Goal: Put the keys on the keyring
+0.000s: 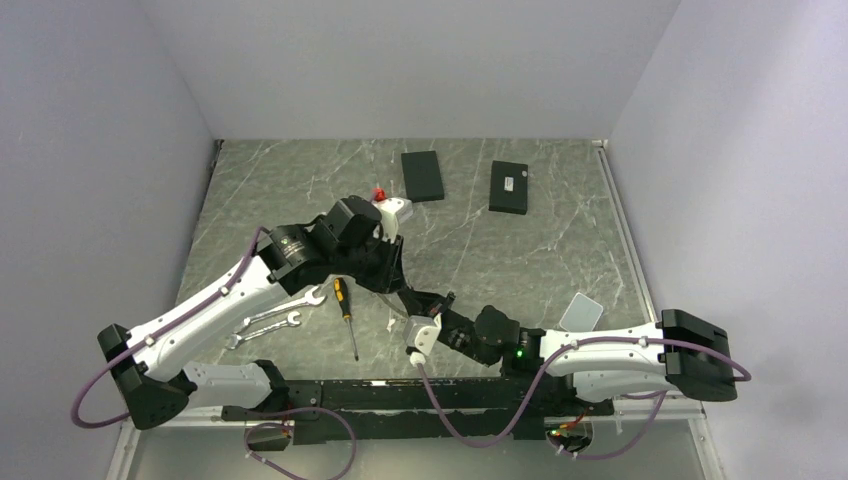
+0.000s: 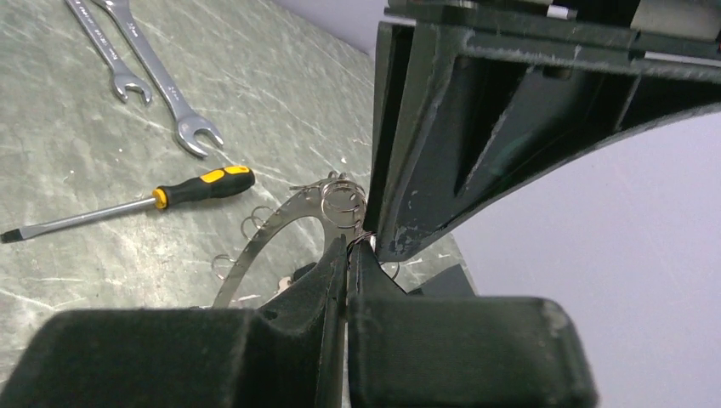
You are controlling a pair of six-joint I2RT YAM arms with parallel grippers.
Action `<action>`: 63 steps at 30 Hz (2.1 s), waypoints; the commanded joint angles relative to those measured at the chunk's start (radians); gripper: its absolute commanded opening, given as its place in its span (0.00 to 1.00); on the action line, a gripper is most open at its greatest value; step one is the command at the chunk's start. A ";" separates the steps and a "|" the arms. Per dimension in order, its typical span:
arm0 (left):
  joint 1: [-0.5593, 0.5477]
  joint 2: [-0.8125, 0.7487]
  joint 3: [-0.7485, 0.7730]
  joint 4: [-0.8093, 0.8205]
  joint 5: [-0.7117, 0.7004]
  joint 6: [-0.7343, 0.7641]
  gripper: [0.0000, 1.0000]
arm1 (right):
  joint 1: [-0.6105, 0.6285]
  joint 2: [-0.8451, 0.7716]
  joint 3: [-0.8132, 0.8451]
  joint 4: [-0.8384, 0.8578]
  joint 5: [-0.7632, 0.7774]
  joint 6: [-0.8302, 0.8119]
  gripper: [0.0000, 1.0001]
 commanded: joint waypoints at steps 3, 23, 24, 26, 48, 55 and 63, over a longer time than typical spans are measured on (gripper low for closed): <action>0.001 0.030 -0.021 0.042 0.035 -0.012 0.17 | 0.010 -0.010 0.040 0.097 0.020 -0.030 0.00; 0.004 -0.182 -0.095 0.162 -0.130 0.220 0.00 | 0.019 -0.062 0.037 0.117 0.102 0.150 0.54; 0.005 -0.196 -0.100 0.171 -0.130 0.238 0.00 | 0.018 -0.074 0.039 0.096 0.093 0.169 0.54; 0.008 -0.215 -0.108 0.178 -0.130 0.283 0.00 | 0.019 -0.115 0.048 0.033 0.080 0.221 0.54; 0.009 -0.501 -0.275 0.306 0.146 0.681 0.00 | -0.033 -0.243 0.215 -0.414 -0.212 0.419 0.46; 0.010 -0.553 -0.300 0.312 0.210 0.675 0.00 | -0.081 -0.228 0.201 -0.342 -0.272 0.424 0.40; 0.009 -0.574 -0.307 0.291 0.201 0.668 0.00 | -0.104 -0.222 0.214 -0.347 -0.359 0.432 0.40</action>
